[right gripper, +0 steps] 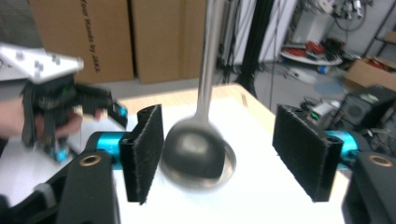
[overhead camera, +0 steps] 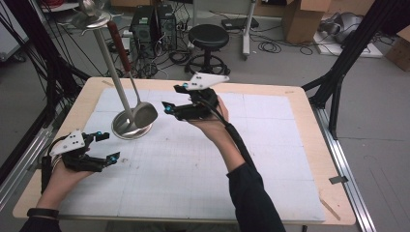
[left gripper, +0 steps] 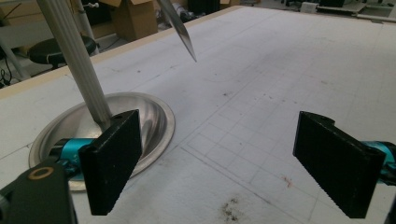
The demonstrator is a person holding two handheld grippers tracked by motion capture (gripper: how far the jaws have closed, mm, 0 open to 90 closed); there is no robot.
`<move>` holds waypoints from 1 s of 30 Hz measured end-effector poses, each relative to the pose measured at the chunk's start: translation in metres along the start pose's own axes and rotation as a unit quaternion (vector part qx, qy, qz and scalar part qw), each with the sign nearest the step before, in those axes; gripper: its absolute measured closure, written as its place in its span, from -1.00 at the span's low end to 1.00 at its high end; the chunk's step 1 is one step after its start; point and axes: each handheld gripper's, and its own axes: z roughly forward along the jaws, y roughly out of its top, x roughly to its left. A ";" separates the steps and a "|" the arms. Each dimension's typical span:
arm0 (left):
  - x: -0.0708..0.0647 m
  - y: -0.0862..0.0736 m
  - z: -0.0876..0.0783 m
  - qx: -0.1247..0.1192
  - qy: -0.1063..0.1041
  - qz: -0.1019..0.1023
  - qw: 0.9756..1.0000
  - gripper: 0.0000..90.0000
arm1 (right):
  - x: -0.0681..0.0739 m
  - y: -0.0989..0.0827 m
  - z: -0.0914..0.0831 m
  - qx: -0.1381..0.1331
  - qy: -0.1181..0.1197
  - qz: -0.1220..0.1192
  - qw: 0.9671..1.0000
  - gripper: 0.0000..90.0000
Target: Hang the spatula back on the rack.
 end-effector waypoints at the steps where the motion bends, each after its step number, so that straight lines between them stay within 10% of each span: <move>1: 0.000 0.000 0.000 -0.002 0.000 -0.001 1.000 -0.64 | 0.000 -0.008 -0.011 0.000 -0.009 0.002 1.000 -0.34; 15: 0.007 0.002 -0.008 -0.028 0.025 -0.011 0.999 -0.64 | -0.006 -0.106 -0.118 0.000 -0.089 0.068 0.994 -0.57; 30: 0.011 0.001 -0.008 -0.034 0.043 -0.012 0.998 -0.64 | -0.018 -0.175 -0.164 0.013 -0.176 0.116 0.978 -0.63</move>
